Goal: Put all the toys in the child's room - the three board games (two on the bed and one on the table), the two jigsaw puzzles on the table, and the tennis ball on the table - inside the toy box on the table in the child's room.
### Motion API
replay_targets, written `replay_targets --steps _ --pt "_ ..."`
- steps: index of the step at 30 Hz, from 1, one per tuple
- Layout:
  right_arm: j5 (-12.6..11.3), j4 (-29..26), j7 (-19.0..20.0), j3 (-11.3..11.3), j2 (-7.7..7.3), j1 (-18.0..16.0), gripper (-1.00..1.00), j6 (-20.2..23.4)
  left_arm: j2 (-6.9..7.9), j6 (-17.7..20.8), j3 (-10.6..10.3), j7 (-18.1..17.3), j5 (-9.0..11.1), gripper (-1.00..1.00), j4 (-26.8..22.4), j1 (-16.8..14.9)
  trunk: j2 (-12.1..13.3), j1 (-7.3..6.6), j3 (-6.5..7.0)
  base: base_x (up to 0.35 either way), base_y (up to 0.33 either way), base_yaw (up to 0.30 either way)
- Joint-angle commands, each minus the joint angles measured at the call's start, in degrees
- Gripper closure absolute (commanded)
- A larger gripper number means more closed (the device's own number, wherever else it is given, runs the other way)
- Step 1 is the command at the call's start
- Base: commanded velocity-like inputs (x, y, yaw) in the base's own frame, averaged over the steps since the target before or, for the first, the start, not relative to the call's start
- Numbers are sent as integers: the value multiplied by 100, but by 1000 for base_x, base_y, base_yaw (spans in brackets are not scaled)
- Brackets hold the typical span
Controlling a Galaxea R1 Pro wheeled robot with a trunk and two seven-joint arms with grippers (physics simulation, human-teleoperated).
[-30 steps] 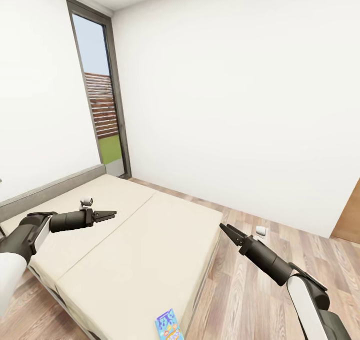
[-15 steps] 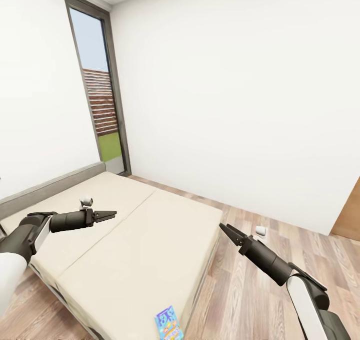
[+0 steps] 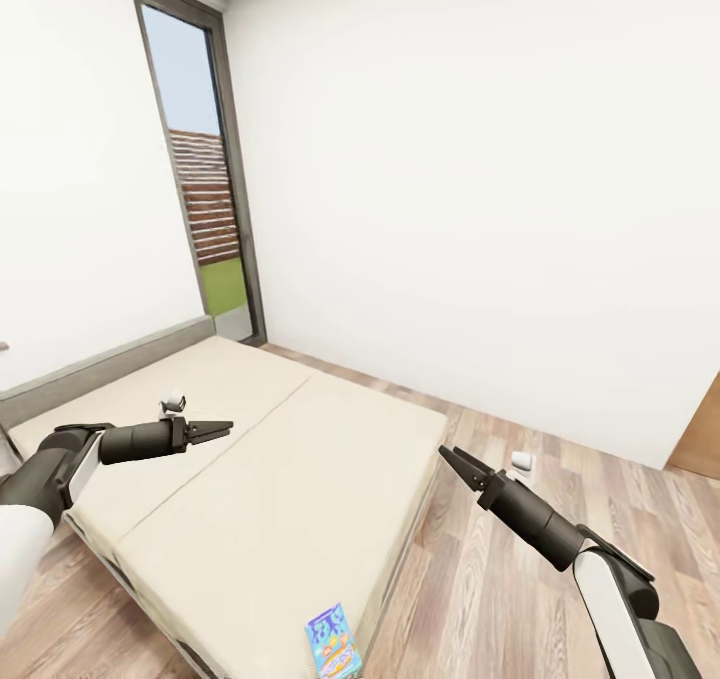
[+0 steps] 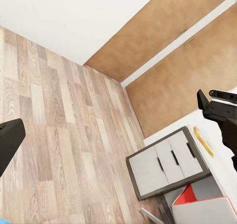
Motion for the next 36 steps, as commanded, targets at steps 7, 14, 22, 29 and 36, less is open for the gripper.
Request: replay_targets --steps 7,14,22,29,36 --pt "-39 -7 3 -3 1 -4 -100 43 -4 60 -6 -15 5 -100 0 -6 -14 4 -48 0 -193 47" --pt "-39 -9 3 3 1 -4 -100 37 -4 60 -6 -20 5 -100 0 -7 -14 4 -52 0 -68 155" --pt "-39 -10 3 4 1 -4 -100 35 -1 60 -2 -16 5 -100 0 -7 -14 4 -53 0 -7 272" --pt "-39 -10 10 4 0 -4 -100 35 -3 60 1 -19 5 -100 0 -6 -14 4 -53 56 0 287" --pt "-39 -10 12 4 -6 -4 -100 35 -4 60 0 -20 5 -100 0 -6 -14 4 -51 14 13 280"
